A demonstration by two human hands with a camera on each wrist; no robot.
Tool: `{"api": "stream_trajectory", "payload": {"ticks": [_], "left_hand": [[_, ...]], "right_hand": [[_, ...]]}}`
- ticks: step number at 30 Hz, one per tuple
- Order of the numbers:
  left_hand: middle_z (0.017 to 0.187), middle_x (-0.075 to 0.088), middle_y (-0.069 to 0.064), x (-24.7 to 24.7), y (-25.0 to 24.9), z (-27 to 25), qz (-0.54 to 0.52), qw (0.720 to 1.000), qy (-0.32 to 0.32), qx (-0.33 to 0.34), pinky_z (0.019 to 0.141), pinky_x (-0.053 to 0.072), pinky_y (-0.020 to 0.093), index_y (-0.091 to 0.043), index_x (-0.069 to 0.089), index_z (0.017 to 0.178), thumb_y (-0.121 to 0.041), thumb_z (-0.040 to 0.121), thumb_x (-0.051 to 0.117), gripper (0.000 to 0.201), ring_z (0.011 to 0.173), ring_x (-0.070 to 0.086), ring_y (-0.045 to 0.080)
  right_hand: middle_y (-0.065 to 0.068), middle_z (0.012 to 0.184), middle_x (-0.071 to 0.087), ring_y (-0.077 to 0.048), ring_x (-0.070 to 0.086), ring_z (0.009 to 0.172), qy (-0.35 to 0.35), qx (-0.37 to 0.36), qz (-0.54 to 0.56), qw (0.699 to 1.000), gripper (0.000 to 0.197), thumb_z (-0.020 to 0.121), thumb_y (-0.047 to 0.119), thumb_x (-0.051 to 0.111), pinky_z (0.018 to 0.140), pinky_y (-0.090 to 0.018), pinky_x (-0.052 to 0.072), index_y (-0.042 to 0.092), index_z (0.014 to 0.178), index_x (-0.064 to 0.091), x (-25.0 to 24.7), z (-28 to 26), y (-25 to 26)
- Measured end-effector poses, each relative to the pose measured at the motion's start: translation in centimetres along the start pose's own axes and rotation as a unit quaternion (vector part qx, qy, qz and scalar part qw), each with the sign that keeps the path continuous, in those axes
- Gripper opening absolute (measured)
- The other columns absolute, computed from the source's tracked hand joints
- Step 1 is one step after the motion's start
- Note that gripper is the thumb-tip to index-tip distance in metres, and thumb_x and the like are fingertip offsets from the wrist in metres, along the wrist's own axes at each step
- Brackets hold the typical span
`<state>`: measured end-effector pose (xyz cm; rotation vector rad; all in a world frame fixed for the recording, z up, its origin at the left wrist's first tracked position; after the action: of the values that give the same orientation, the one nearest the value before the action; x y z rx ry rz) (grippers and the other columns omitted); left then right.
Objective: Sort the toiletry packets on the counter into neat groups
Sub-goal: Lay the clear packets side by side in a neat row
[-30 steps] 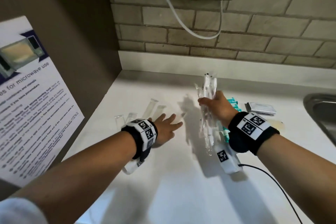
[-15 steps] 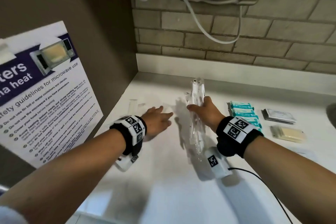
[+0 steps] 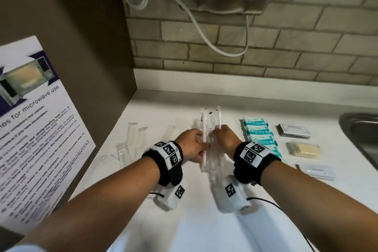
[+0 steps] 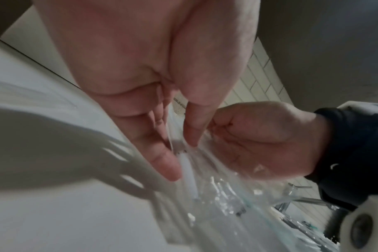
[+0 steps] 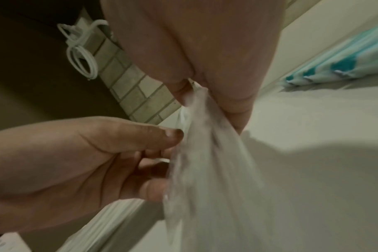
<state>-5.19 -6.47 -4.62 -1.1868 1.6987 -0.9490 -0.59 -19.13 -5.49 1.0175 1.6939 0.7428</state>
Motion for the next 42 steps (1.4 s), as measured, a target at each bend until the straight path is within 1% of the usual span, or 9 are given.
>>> {"api": "stream_trajectory", "payload": {"ticks": [3, 8, 12, 23, 30, 33, 36, 39, 42], "left_hand": [[0.1, 0.069, 0.021, 0.4, 0.2, 1.4, 0.011, 1.0, 0.016, -0.011, 0.081, 0.058, 0.052, -0.004, 0.056, 0.116, -0.002, 0.087, 0.063, 0.03, 0.089, 0.071, 0.038], [0.074, 0.061, 0.008, 0.0, 0.3, 2.5, 0.009, 1.0, 0.013, -0.01, 0.08, 0.058, 0.05, -0.002, 0.05, 0.126, -0.003, 0.088, 0.065, 0.041, 0.068, 0.066, 0.028], [0.086, 0.06, 0.015, -1.5, 0.6, 2.7, -0.012, 1.0, -0.011, 0.01, 0.077, 0.058, 0.055, -0.019, 0.042, 0.127, -0.003, 0.085, 0.069, 0.052, 0.073, 0.064, 0.031], [0.075, 0.06, 0.01, -4.9, 2.3, 2.8, 0.074, 0.995, -0.071, 0.018, 0.05, 0.051, 0.03, -0.012, 0.049, 0.115, -0.003, 0.082, 0.071, 0.041, 0.046, 0.056, 0.017], [0.09, 0.058, 0.003, -4.1, 2.4, 2.3, 0.175, 0.981, -0.078, -0.031, 0.062, 0.052, 0.03, -0.014, 0.052, 0.117, -0.019, 0.082, 0.073, 0.041, 0.064, 0.061, 0.02], [0.099, 0.051, -0.005, -4.2, 1.2, 1.6, 0.324, 0.939, -0.107, 0.028, 0.073, 0.041, 0.023, -0.02, 0.053, 0.114, -0.033, 0.081, 0.072, 0.04, 0.083, 0.054, 0.013], [0.093, 0.054, -0.006, -2.7, -0.9, 0.8, 0.315, 0.937, -0.105, 0.11, 0.073, 0.044, 0.026, -0.024, 0.058, 0.103, -0.033, 0.083, 0.068, 0.024, 0.084, 0.056, 0.015], [0.092, 0.065, -0.005, 0.4, -2.3, 0.5, 0.312, 0.94, -0.04, 0.13, 0.074, 0.052, 0.028, -0.026, 0.064, 0.108, -0.033, 0.086, 0.064, 0.022, 0.084, 0.065, 0.018], [0.122, 0.064, 0.0, 3.3, -2.4, 1.1, 0.399, 0.906, 0.037, 0.136, 0.093, 0.048, 0.025, -0.023, 0.058, 0.129, -0.029, 0.091, 0.059, 0.038, 0.108, 0.063, 0.016]], "right_hand": [[-0.015, 0.092, 0.055, -0.027, 0.054, 0.083, 0.0, 0.006, -0.074, 0.997, 0.017, 0.097, 0.011, 0.038, 0.068, -0.033, 0.042, 0.003, 0.097, 0.053, -0.5, 0.6, -0.2], [-0.014, 0.11, 0.063, -0.028, 0.061, 0.103, -0.009, 0.019, -0.132, 0.991, 0.034, 0.097, 0.02, 0.049, 0.063, -0.018, 0.042, 0.004, 0.125, 0.06, -2.3, 0.4, 0.1], [-0.01, 0.123, 0.063, -0.028, 0.06, 0.115, -0.048, 0.011, -0.177, 0.983, 0.036, 0.098, 0.005, 0.036, 0.09, -0.032, 0.048, 0.01, 0.129, 0.054, -3.8, -0.4, 0.6], [-0.018, 0.112, 0.068, -0.032, 0.064, 0.104, -0.117, 0.022, -0.224, 0.967, 0.036, 0.08, 0.015, 0.073, 0.089, -0.035, 0.051, -0.001, 0.111, 0.064, -7.5, 2.0, -0.9], [-0.011, 0.107, 0.069, -0.029, 0.067, 0.093, -0.08, -0.001, -0.188, 0.979, 0.054, 0.075, 0.038, 0.077, 0.086, -0.036, 0.054, 0.012, 0.118, 0.056, -6.1, 2.6, -1.4], [-0.011, 0.101, 0.072, -0.023, 0.061, 0.084, -0.073, -0.06, -0.199, 0.975, 0.035, 0.086, 0.031, 0.068, 0.079, -0.028, 0.048, 0.01, 0.112, 0.061, -5.9, 1.9, -0.6], [-0.009, 0.102, 0.07, -0.025, 0.064, 0.093, -0.036, -0.082, -0.255, 0.963, 0.033, 0.089, 0.037, 0.062, 0.075, -0.025, 0.043, 0.012, 0.11, 0.062, -5.6, 0.7, -0.2], [-0.009, 0.112, 0.064, -0.026, 0.062, 0.1, 0.013, -0.053, -0.328, 0.943, 0.043, 0.085, 0.034, 0.069, 0.075, -0.026, 0.043, 0.013, 0.12, 0.055, -5.3, -0.4, -0.5], [-0.012, 0.113, 0.064, -0.028, 0.065, 0.1, 0.022, -0.042, -0.336, 0.941, 0.046, 0.083, 0.018, 0.069, 0.073, -0.028, 0.048, 0.013, 0.125, 0.05, -5.4, -0.7, -1.3]]}}
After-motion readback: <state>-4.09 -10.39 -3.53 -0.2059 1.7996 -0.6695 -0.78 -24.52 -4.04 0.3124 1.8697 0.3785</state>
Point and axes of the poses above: each hand's wrist, its own z-axis towards the middle knuckle, its own x-axis out of the palm, y = z × x, the point moved 3 cm from there along z, towards the middle knuckle
